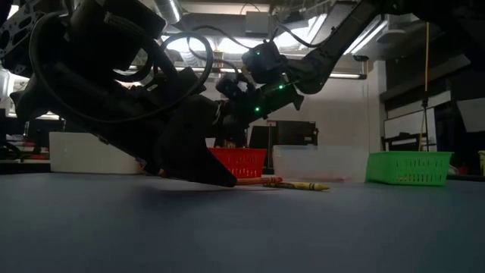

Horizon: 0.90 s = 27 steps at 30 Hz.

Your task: Sort crayons

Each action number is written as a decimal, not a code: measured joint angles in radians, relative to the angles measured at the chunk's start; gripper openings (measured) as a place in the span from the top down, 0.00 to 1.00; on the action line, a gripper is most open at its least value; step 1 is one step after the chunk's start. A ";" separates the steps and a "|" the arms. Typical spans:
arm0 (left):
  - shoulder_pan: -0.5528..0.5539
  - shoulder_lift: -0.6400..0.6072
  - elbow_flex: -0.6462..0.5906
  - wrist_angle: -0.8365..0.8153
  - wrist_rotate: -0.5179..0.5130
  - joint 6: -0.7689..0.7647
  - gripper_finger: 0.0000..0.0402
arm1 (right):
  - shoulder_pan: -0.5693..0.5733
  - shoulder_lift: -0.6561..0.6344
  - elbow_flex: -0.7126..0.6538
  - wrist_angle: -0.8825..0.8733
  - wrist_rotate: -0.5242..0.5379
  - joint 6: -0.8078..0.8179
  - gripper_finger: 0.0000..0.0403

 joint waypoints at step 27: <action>0.000 0.000 0.000 0.000 0.000 -0.002 0.99 | 0.002 0.000 0.000 0.007 0.051 0.003 0.67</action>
